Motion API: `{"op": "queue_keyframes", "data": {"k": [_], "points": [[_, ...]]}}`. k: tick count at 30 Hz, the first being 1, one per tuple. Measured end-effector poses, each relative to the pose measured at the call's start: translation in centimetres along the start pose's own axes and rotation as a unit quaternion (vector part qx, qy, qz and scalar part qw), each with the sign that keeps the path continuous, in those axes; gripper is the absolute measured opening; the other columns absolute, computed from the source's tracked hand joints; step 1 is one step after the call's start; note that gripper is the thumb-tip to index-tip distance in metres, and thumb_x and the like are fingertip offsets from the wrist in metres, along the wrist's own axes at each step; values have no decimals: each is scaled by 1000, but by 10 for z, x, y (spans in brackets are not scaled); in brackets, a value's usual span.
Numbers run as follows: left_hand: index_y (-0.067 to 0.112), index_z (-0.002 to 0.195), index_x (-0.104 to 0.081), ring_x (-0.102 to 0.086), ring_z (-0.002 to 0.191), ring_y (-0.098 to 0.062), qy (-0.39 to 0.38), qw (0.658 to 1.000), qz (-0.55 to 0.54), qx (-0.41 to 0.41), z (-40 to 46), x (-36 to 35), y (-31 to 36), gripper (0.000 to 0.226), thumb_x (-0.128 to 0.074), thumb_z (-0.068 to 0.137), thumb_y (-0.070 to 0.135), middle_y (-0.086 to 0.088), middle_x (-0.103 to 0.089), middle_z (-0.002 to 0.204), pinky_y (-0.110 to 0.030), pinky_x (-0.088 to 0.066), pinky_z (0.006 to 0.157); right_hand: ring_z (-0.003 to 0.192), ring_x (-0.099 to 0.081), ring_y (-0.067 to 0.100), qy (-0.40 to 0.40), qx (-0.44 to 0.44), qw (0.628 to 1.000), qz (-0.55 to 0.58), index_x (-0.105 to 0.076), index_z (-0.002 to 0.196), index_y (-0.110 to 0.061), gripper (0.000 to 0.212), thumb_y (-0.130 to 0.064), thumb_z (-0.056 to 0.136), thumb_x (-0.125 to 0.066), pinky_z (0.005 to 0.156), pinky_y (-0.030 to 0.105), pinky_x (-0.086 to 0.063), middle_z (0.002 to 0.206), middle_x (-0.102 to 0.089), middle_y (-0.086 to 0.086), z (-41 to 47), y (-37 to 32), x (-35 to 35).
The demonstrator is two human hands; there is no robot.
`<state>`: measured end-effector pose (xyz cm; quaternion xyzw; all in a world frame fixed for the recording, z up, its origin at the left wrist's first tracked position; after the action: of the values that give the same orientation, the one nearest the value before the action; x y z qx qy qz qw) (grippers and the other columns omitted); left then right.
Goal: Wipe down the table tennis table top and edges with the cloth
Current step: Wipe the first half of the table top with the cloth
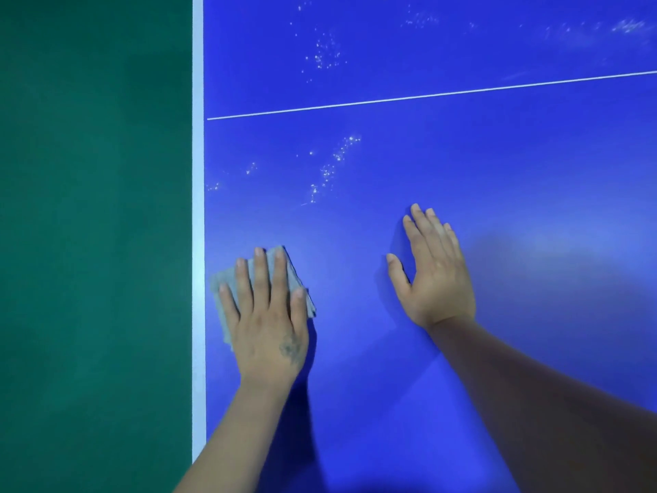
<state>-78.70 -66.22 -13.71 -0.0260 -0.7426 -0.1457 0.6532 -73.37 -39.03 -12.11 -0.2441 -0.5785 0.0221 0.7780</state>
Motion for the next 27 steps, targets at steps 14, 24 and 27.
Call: {"op": "queue_keyframes", "data": {"k": [14, 24, 27], "points": [[27, 172, -13, -1, 166, -26, -14, 969, 24, -245, 45, -15, 122, 58, -18, 115, 41, 2, -10, 179, -60, -9, 130, 163, -27, 25, -18, -5, 999, -31, -47, 159, -4, 57, -29, 108, -54, 131, 51, -26, 172, -36, 7, 2, 0, -2], [32, 171, -17, -6, 166, -26, 18, 990, -4, -138, 145, -1, 74, 60, -22, 113, 48, 4, -15, 179, -59, -3, 132, 163, -25, 23, -32, -16, 999, -29, -47, 159, -7, 57, -29, 107, -54, 132, 50, -24, 173, -34, 4, 2, 2, -5], [33, 171, -13, -4, 166, -26, 22, 997, -7, -73, 129, 6, 37, 60, -21, 114, 49, 3, -12, 179, -60, -2, 132, 164, -23, 21, -40, -22, 999, -26, -46, 159, -7, 58, -30, 107, -53, 132, 48, -23, 174, -33, 3, 2, 2, -5]]}}
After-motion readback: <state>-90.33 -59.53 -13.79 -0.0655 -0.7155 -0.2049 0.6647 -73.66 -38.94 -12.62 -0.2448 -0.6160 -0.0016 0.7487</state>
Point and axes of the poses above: each hand's wrist, its own z-axis towards the middle knuckle, its own x-axis out of the back of the hand, y = z × x, the point moved 10 cm from there along z, towards the middle knuckle
